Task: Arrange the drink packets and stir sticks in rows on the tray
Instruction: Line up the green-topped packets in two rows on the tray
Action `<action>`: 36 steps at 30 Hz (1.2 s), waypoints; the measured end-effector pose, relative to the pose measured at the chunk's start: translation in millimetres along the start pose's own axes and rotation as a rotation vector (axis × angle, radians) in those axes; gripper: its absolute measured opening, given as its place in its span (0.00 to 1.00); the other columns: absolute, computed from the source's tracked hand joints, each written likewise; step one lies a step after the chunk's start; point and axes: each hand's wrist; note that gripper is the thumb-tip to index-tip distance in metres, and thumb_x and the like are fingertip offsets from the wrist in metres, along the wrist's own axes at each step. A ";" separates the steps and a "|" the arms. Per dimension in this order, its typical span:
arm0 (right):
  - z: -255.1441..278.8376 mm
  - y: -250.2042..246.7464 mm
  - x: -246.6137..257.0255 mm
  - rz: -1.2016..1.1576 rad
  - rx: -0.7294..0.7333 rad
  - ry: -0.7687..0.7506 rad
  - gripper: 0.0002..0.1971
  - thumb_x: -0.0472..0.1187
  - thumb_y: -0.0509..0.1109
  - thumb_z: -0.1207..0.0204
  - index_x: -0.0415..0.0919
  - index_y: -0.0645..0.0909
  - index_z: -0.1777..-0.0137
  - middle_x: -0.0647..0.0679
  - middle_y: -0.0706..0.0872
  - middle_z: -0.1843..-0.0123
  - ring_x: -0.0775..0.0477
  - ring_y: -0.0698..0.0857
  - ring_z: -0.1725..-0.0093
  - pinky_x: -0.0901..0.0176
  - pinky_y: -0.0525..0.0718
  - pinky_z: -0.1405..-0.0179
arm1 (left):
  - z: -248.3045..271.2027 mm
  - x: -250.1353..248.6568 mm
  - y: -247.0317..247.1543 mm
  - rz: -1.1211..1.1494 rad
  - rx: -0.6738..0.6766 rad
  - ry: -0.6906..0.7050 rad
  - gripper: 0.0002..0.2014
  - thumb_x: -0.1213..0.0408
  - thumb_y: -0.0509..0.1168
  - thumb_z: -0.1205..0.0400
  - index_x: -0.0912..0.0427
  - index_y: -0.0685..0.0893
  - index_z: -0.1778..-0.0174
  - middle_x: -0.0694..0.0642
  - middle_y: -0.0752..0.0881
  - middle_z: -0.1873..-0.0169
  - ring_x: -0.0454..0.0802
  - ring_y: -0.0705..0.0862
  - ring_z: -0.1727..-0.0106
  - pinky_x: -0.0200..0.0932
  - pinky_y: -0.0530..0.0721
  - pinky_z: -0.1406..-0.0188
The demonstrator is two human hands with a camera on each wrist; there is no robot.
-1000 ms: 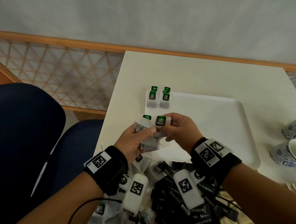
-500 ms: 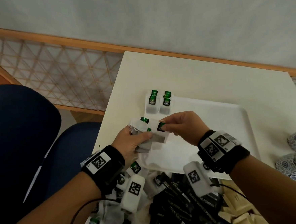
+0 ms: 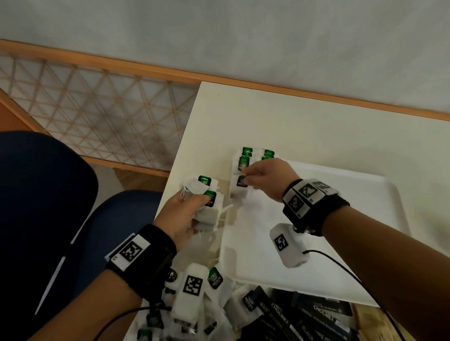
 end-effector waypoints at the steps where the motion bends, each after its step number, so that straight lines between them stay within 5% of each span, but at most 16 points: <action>1: -5.0 0.3 0.5 0.014 -0.015 0.005 0.11 0.41 0.71 0.23 0.46 0.88 0.43 0.52 0.89 0.46 0.55 0.83 0.49 0.69 0.72 0.52 | -0.5 -0.8 1.0 -0.003 0.006 -0.002 0.05 0.68 0.64 0.17 0.54 0.83 0.53 0.55 0.85 0.63 0.50 0.84 0.67 0.41 0.85 0.76; 6: -18.8 -0.8 -1.2 0.027 -0.061 0.031 0.10 0.40 0.69 0.22 0.46 0.88 0.44 0.49 0.89 0.46 0.52 0.83 0.48 0.66 0.75 0.51 | -3.6 -1.8 6.3 -0.021 0.050 -0.006 0.06 0.67 0.64 0.17 0.52 0.83 0.49 0.55 0.86 0.59 0.51 0.85 0.62 0.46 0.85 0.68; 13: -19.5 -0.1 -8.8 -0.019 -0.145 0.003 0.10 0.43 0.71 0.23 0.49 0.86 0.43 0.50 0.87 0.52 0.53 0.82 0.55 0.63 0.81 0.54 | -2.4 0.7 15.7 -0.075 0.062 -0.005 0.02 0.67 0.64 0.17 0.56 0.80 0.52 0.55 0.82 0.62 0.49 0.82 0.65 0.40 0.83 0.76; 16: -6.0 -3.1 1.3 -0.130 -0.218 -0.080 0.08 0.45 0.71 0.23 0.50 0.87 0.46 0.55 0.86 0.54 0.62 0.81 0.59 0.77 0.76 0.60 | -2.4 3.6 18.9 -0.114 0.066 -0.012 0.02 0.66 0.65 0.18 0.56 0.80 0.51 0.57 0.83 0.61 0.50 0.83 0.65 0.39 0.83 0.76; 19: 20.2 -3.0 19.1 -0.274 -0.129 -0.173 0.07 0.48 0.73 0.25 0.50 0.87 0.49 0.59 0.87 0.58 0.68 0.82 0.61 0.82 0.75 0.62 | 0.4 6.2 23.5 -0.153 0.123 0.001 0.11 0.61 0.69 0.21 0.60 0.83 0.45 0.63 0.87 0.56 0.55 0.84 0.60 0.44 0.81 0.67; 25: 50.0 3.9 23.4 -0.112 -0.008 -0.170 0.22 0.56 0.78 0.32 0.56 0.81 0.38 0.61 0.81 0.52 0.58 0.82 0.53 0.71 0.78 0.55 | 10.5 7.2 32.0 -0.247 0.202 0.041 0.10 0.61 0.66 0.18 0.62 0.85 0.45 0.61 0.87 0.65 0.52 0.85 0.71 0.40 0.82 0.77; 28: 57.2 3.4 19.7 -0.153 -0.022 -0.151 0.24 0.55 0.80 0.34 0.56 0.81 0.38 0.61 0.82 0.53 0.56 0.83 0.54 0.62 0.82 0.50 | 15.0 7.2 35.4 -0.329 0.182 0.053 0.05 0.62 0.69 0.20 0.59 0.87 0.56 0.56 0.85 0.72 0.48 0.81 0.76 0.34 0.76 0.80; 32: 68.5 3.8 18.1 -0.123 -0.020 -0.202 0.30 0.56 0.82 0.39 0.59 0.78 0.36 0.62 0.79 0.50 0.56 0.80 0.50 0.61 0.81 0.47 | 19.3 9.4 39.2 -0.358 0.178 0.035 0.09 0.73 0.68 0.20 0.60 0.80 0.66 0.47 0.79 0.87 0.38 0.75 0.87 0.30 0.70 0.87; 36: 70.7 5.0 17.8 -0.012 -0.029 -0.251 0.18 0.53 0.79 0.33 0.54 0.84 0.43 0.62 0.81 0.52 0.58 0.80 0.54 0.62 0.80 0.52 | 22.4 13.9 42.0 -0.355 0.178 0.027 0.04 0.73 0.71 0.23 0.66 0.81 0.58 0.50 0.84 0.81 0.42 0.80 0.84 0.32 0.73 0.86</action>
Point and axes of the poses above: each hand's wrist, its own z-axis away from the middle knuckle, its own y-axis out of the palm, x = y × z
